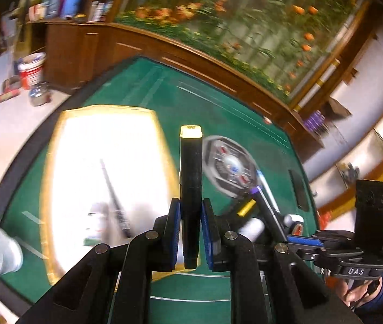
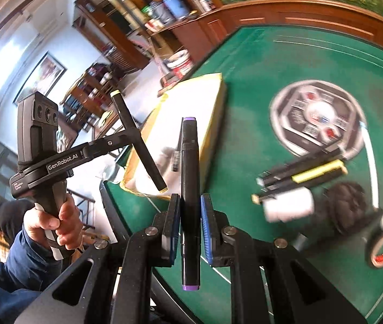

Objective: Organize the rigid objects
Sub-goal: 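Carry both markers into the white tray and open both tools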

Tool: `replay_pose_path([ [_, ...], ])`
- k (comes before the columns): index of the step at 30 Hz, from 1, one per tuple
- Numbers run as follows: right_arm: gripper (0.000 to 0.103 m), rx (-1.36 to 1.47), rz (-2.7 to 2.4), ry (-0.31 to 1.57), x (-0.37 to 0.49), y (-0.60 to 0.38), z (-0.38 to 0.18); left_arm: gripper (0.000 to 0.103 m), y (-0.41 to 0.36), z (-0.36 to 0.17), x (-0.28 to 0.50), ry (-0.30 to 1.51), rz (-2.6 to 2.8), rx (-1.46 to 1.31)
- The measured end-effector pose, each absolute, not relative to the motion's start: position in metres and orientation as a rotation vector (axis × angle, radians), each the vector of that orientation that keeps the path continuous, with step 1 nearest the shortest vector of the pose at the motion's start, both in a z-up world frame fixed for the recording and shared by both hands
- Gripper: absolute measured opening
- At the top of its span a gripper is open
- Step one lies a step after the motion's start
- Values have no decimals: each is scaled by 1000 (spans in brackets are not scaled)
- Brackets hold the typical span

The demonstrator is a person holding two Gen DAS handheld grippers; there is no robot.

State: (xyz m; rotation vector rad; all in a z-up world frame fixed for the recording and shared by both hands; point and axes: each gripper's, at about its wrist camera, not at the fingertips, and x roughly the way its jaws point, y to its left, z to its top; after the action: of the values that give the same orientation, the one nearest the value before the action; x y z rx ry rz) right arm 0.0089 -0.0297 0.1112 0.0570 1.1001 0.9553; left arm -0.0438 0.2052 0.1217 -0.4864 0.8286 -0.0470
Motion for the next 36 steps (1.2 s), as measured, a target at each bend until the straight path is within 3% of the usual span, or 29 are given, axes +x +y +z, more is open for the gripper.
replay_pose_path([
  [16, 14, -25, 939, 1192, 26, 97, 69, 15, 279, 82, -54, 924, 75, -522],
  [36, 14, -172, 792, 1262, 41, 151, 19, 15, 293, 23, -32, 1078, 107, -501],
])
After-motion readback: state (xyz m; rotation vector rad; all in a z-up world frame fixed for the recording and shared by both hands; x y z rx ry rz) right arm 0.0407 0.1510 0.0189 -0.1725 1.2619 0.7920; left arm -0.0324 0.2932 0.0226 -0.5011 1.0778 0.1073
